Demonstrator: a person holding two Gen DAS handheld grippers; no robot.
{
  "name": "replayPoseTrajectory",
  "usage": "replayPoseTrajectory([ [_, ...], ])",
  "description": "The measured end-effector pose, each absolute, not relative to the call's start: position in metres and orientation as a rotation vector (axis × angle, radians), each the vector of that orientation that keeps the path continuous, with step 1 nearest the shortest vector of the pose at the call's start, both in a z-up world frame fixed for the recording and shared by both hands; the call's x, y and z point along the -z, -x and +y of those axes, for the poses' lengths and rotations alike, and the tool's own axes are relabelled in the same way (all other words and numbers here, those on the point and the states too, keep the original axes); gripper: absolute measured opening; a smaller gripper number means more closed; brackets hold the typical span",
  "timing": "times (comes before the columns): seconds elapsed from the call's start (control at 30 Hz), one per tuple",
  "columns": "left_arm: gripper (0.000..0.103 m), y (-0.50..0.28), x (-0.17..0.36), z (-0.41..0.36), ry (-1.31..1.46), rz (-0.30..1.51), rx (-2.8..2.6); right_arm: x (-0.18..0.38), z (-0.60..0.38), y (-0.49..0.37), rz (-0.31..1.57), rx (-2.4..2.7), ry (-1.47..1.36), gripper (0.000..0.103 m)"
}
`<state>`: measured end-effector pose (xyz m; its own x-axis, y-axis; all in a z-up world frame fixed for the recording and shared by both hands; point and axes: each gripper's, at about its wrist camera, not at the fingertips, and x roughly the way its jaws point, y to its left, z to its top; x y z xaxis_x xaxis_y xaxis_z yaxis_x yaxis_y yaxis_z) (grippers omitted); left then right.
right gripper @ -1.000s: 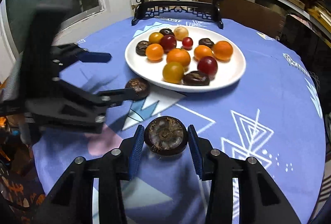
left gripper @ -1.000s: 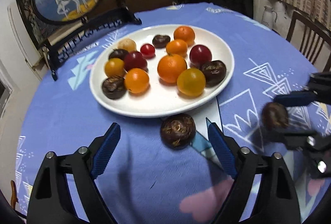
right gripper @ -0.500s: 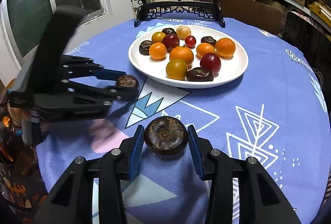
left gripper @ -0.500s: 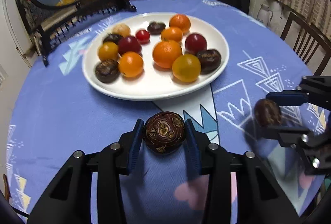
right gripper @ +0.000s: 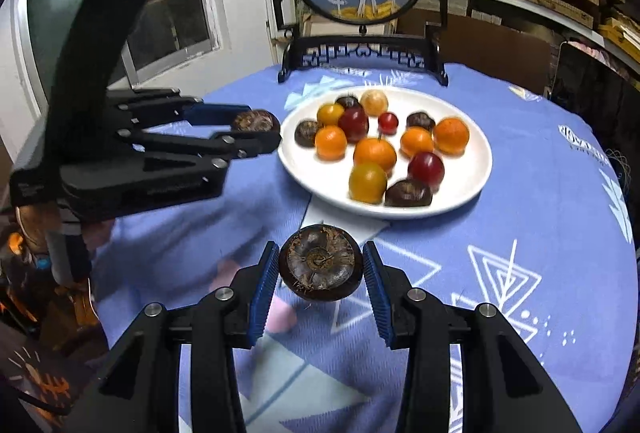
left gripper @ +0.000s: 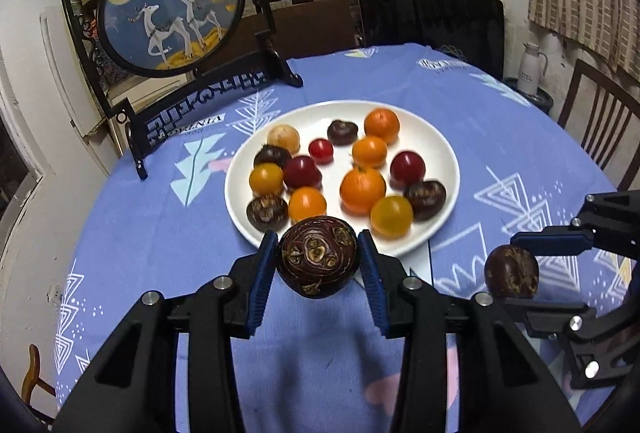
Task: Organize fruits
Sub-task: 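Carry both mangosteens over the white plate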
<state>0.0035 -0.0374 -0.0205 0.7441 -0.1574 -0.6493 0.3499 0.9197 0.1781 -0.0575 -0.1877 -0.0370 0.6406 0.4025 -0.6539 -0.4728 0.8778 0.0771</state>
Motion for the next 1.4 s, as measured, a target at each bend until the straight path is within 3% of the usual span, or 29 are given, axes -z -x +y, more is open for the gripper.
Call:
replayPoseTrajectory([
  [0.8, 0.04, -0.088, -0.013, -0.061, -0.251, 0.594, 0.246, -0.028, -0.221, -0.022, 0.519, -0.445, -0.043, 0.043],
  [1.4, 0.04, -0.14, 0.028, -0.06, -0.194, 0.685, 0.229, 0.011, -0.22, -0.093, 0.572, -0.433, -0.142, 0.043],
])
